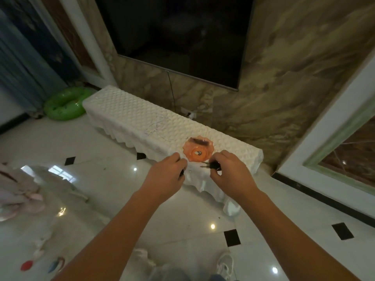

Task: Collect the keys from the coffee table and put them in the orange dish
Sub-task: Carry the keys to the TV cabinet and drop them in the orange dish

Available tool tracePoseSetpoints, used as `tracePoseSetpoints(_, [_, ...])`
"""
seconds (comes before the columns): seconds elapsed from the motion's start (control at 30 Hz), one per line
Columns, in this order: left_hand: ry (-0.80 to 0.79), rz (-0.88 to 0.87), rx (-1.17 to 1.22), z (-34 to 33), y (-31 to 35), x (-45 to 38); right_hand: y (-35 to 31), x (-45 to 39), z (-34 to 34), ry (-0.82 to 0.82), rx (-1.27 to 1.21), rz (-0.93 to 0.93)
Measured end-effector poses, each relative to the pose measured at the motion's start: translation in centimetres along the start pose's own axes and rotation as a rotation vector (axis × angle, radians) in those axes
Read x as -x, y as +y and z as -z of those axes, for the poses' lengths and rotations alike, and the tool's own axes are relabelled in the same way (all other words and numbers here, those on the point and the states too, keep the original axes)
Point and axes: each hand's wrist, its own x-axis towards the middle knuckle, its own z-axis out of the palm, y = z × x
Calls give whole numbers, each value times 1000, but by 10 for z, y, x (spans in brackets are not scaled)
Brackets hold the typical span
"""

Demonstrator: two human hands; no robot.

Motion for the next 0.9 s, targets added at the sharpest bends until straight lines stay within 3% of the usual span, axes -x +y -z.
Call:
tracePoseSetpoints(0.47, [-55, -9, 67, -25, -33, -109, 29, -96, 6, -91, -28, -43])
tracePoseSetpoints(0.9, [-130, -109, 159, -71, -140, -262, 30, -238, -38, -42, -7, -219])
